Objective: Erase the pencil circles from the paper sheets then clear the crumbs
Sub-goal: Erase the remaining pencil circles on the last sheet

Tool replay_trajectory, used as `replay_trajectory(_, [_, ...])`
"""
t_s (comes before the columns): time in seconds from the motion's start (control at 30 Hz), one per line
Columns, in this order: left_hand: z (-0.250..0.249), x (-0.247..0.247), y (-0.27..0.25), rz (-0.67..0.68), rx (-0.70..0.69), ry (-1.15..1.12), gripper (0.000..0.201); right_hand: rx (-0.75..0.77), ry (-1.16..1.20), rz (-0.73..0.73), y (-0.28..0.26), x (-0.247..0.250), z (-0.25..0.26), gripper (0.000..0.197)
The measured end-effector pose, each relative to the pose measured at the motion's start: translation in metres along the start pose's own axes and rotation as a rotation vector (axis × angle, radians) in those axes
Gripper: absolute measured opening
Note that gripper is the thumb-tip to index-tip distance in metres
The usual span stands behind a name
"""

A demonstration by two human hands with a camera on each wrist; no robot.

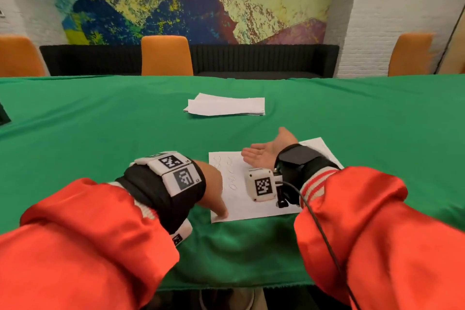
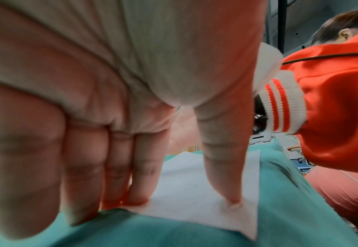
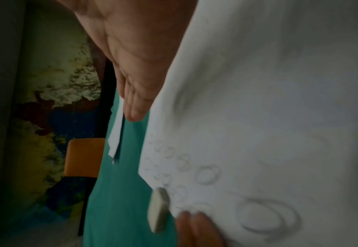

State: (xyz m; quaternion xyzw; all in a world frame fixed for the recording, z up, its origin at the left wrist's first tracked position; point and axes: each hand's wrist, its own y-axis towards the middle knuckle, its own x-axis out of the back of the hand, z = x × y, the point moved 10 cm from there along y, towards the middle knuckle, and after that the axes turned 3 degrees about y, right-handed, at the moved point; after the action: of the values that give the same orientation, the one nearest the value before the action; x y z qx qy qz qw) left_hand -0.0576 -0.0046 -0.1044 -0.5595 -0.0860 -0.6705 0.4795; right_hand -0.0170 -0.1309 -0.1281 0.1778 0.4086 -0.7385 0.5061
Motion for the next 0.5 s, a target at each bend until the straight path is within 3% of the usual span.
replay_trajectory(0.1, [-0.002, 0.000, 0.000, 0.003, -0.006, 0.013, 0.051, 0.005, 0.020, -0.052, 0.006, 0.025, -0.007, 0.083])
replay_trajectory(0.3, [0.000, 0.000, 0.002, -0.029, -0.013, -0.045, 0.055, 0.306, 0.148, -0.341, -0.024, 0.111, 0.076, 0.061])
replay_trajectory(0.4, [0.002, 0.000, 0.003, -0.023, -0.013, -0.062, 0.053, 0.303, 0.231, -0.240, -0.035, 0.097, 0.078, 0.062])
replay_trajectory(0.5, [0.005, 0.000, 0.006, -0.017, -0.004, -0.075, 0.045, 0.214, 0.159, -0.113, -0.050, 0.052, 0.041, 0.072])
